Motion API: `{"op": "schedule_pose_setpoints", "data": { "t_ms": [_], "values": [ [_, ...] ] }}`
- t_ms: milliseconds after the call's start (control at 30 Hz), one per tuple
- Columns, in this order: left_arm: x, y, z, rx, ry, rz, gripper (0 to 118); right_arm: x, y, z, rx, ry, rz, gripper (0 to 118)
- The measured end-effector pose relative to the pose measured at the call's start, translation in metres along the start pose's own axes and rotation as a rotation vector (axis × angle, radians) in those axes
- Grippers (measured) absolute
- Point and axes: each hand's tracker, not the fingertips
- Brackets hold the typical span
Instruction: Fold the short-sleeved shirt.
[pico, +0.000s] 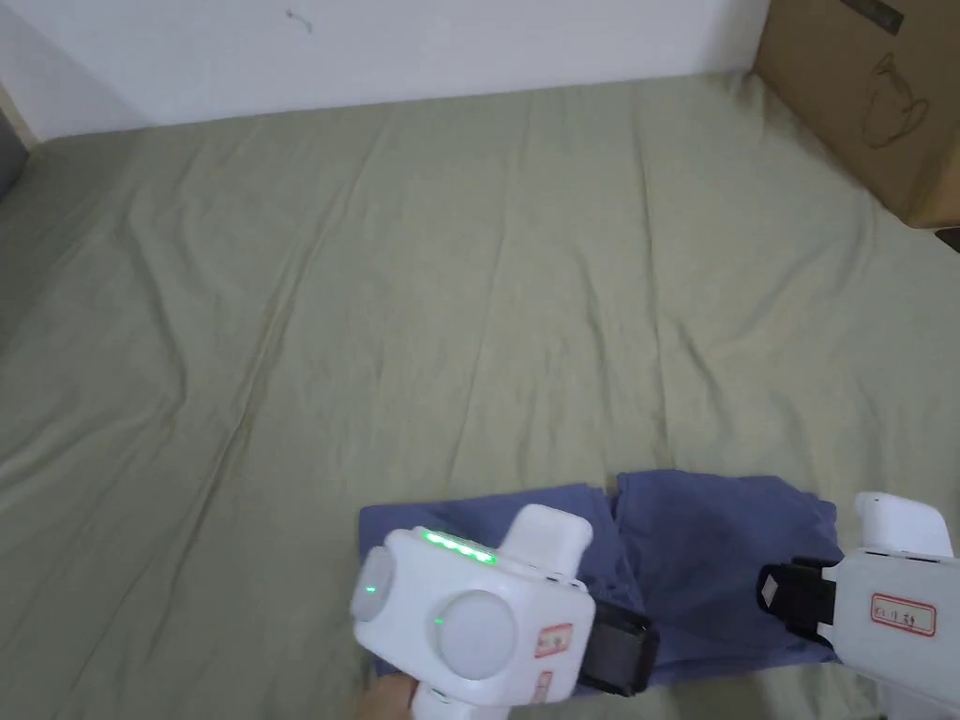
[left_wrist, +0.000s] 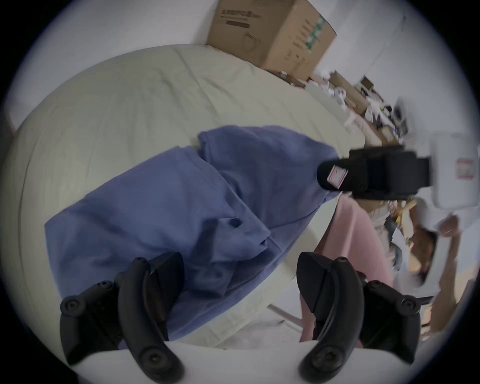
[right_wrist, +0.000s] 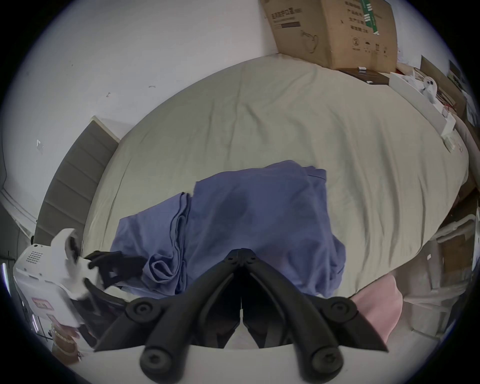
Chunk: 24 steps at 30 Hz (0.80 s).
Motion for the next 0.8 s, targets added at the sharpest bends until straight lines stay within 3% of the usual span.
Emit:
{"op": "schedule_pose_setpoints", "data": {
  "t_ms": [67,100,133,167,233,333,467,633,800],
  "values": [
    [-0.017,0.001,0.02,0.074,-0.08,0.143,83,0.001,0.002,-0.002,0.005,0.011,-0.013,0],
    [-0.032,0.003,0.032,0.122,-0.118,0.225,50,0.0,0.002,-0.002,0.007,0.017,-0.014,0],
    [-0.044,0.001,0.041,0.167,-0.15,0.302,7,-0.003,0.002,-0.003,0.007,0.022,-0.011,0],
    [-0.057,0.0,0.044,0.191,-0.19,0.391,0,-0.006,0.002,-0.004,0.008,0.028,-0.002,0],
    [-0.08,0.0,0.039,0.176,-0.168,0.493,0,-0.014,0.001,-0.005,0.007,0.046,0.027,0],
    [-0.086,-0.002,0.024,0.132,-0.054,0.455,0,-0.027,0.0,-0.006,0.001,0.062,0.069,0],
    [-0.078,-0.01,-0.006,0.096,-0.196,0.504,0,-0.03,-0.002,-0.01,0.0,0.066,0.097,0],
    [-0.047,-0.01,-0.044,-0.004,-0.143,0.421,0,-0.026,-0.006,-0.011,-0.018,0.078,0.092,0],
    [-0.023,-0.004,-0.033,0.007,-0.27,0.395,0,-0.016,-0.01,-0.011,-0.03,0.055,0.094,0]
  ]
}}
